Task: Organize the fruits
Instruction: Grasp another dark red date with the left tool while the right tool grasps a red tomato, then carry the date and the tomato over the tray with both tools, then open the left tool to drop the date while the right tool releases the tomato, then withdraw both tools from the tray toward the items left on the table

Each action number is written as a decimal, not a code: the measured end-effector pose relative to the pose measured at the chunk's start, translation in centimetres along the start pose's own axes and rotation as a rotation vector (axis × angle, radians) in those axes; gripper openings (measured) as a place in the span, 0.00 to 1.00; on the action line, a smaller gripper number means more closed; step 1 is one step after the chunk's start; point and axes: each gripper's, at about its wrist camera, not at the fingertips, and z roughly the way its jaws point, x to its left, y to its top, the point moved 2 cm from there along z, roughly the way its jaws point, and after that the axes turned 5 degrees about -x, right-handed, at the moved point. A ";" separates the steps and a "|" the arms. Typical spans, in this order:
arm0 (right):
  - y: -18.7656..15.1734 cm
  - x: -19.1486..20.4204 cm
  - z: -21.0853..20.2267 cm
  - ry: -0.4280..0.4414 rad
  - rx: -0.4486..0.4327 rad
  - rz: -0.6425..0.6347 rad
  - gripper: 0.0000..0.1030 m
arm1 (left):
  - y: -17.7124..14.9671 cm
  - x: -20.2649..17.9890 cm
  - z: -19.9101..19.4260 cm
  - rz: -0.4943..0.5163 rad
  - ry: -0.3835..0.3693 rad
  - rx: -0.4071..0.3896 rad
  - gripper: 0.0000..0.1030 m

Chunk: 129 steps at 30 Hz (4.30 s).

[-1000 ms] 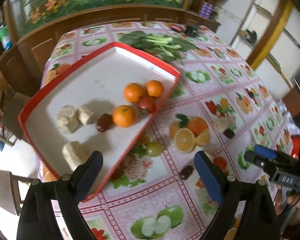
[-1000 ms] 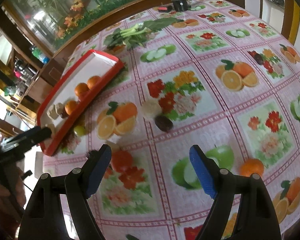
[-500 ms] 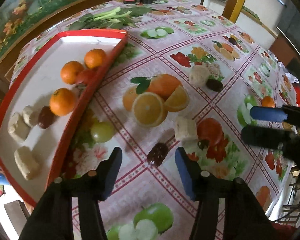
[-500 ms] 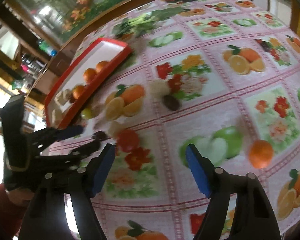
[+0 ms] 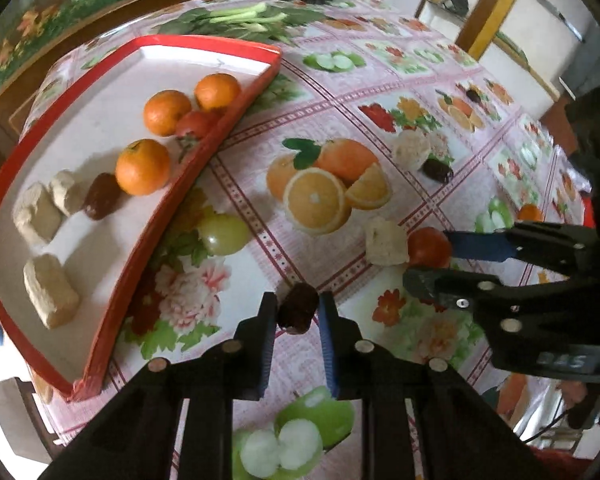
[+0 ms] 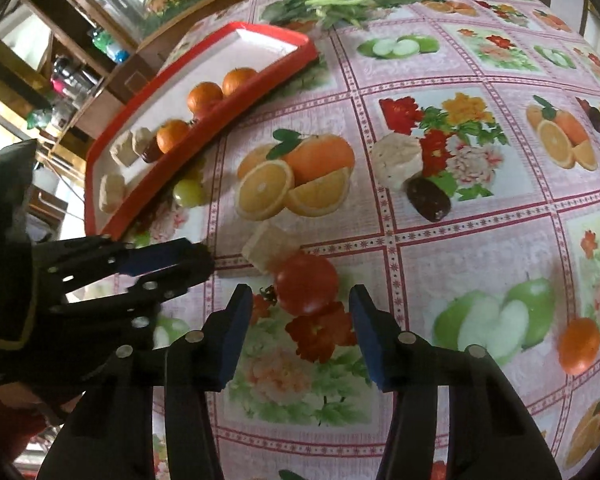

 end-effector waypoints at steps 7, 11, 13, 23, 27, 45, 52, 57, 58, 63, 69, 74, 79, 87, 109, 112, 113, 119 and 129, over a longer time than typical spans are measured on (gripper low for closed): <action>0.1 0.1 -0.3 -0.030 0.008 -0.037 0.33 | 1.0 1.6 -2.7 -0.115 -0.059 -0.073 0.22; 0.2 0.0 -1.4 -0.024 -0.014 -0.035 0.33 | 1.6 2.7 -4.0 -0.158 -0.071 -0.107 0.22; 0.4 -0.1 -2.0 -0.019 -0.028 -0.034 0.33 | 1.8 3.1 -4.6 -0.170 -0.070 -0.120 0.22; 3.1 1.2 -2.9 0.010 -0.076 -0.041 0.33 | 2.0 5.2 -5.4 -0.220 -0.036 -0.142 0.22; 3.9 2.2 -2.5 0.032 -0.076 -0.057 0.33 | 2.1 6.2 -5.7 -0.245 -0.028 -0.152 0.22; 12.0 7.3 -0.5 0.120 -0.108 -0.084 0.33 | 1.3 11.4 -5.2 -0.419 0.001 -0.167 0.22; 13.7 9.6 0.3 0.168 -0.114 -0.078 0.33 | 0.8 11.8 -4.8 -0.430 -0.017 -0.165 0.22; 14.3 10.7 2.6 0.193 -0.055 -0.068 0.32 | 0.9 12.2 -4.3 -0.438 -0.034 -0.158 0.22; 14.5 10.9 3.2 0.193 -0.039 -0.061 0.32 | 0.9 12.2 -4.2 -0.438 -0.038 -0.156 0.22; 15.3 10.9 5.7 0.184 0.016 -0.022 0.32 | 1.1 12.5 -3.4 -0.438 -0.055 -0.149 0.22; 15.7 11.6 8.2 0.137 0.050 -0.038 0.32 | 1.4 12.8 -2.8 -0.427 -0.056 -0.140 0.22; 15.5 12.2 9.6 0.114 0.064 -0.058 0.32 | 1.7 12.8 -2.8 -0.407 -0.053 -0.137 0.22; 15.4 12.4 10.3 0.106 0.063 -0.074 0.32 | 1.6 12.9 -2.7 -0.407 -0.053 -0.135 0.22; 15.0 13.0 10.5 0.104 0.060 -0.085 0.34 | 1.6 12.9 -2.8 -0.402 -0.047 -0.133 0.22; 14.1 11.3 3.6 0.143 -0.056 -0.036 0.47 | 1.3 11.1 -4.4 -0.352 0.047 -0.183 0.69; 13.7 10.5 2.4 0.139 -0.082 -0.024 0.54 | 1.3 10.6 -4.8 -0.325 0.077 -0.190 0.70; 13.5 10.1 1.9 0.138 -0.090 -0.014 0.54 | 1.3 10.4 -5.0 -0.319 0.085 -0.192 0.71; 12.0 7.2 -0.3 0.128 -0.120 0.042 0.56 | 1.5 9.1 -5.9 -0.271 0.117 -0.208 0.71; 9.7 2.6 -2.2 0.094 -0.143 0.123 0.58 | 2.5 6.6 -6.5 -0.199 0.127 -0.224 0.72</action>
